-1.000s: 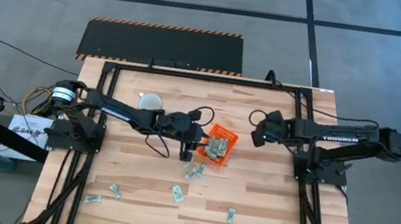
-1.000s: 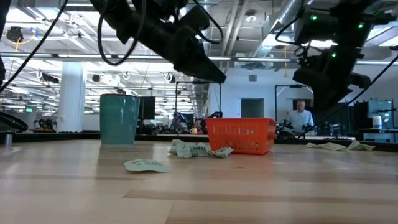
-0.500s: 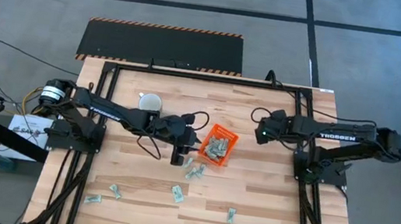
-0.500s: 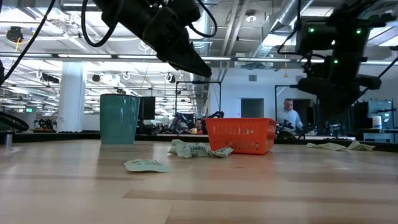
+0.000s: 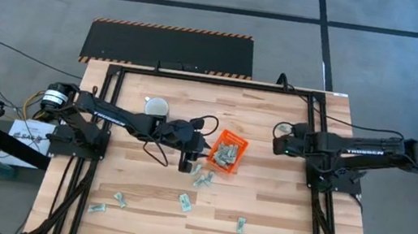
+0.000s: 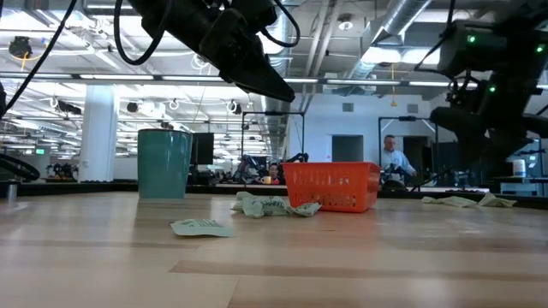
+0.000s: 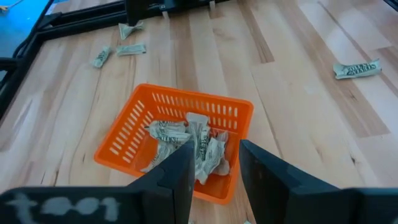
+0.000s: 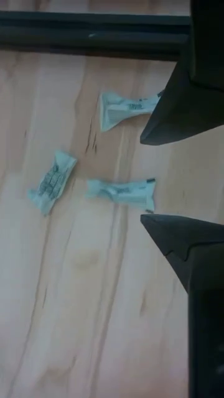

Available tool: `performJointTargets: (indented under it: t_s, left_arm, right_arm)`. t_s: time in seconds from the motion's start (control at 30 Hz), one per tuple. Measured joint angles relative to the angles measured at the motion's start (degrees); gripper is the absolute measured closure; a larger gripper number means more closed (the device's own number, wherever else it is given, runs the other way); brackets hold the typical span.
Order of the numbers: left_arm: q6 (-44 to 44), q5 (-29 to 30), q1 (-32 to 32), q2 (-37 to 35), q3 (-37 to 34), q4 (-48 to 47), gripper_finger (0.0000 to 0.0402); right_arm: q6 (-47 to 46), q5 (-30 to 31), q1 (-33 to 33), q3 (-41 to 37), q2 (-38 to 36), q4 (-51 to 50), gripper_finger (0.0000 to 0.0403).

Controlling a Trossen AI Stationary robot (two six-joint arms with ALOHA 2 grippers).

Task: Pick and place Stevia / Truvia into bins
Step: Put the stevia packet into the basket

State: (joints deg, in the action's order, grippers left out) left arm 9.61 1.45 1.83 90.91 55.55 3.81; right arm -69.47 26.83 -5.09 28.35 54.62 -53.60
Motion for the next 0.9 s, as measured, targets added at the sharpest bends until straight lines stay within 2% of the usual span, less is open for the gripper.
performJointTargets:
  t_s: [0.27,0.6,0.9]
  left_arm:
    - [0.0,0.0,0.0,0.0,0.0,0.0,0.0285]
    - [0.0,0.0,0.0,0.0,0.0,-0.5,0.0285]
    - [-0.3,0.0,0.0,0.1,0.0,-0.5,0.0285]
  right_arm:
    - [5.4,-2.1,-5.6,-4.3,3.5,12.4,0.0214]
    - [6.5,-4.4,-7.4,-6.6,7.1,17.7,0.0218]
    - [6.7,-4.1,-7.4,-6.5,14.2,21.0,0.0227]
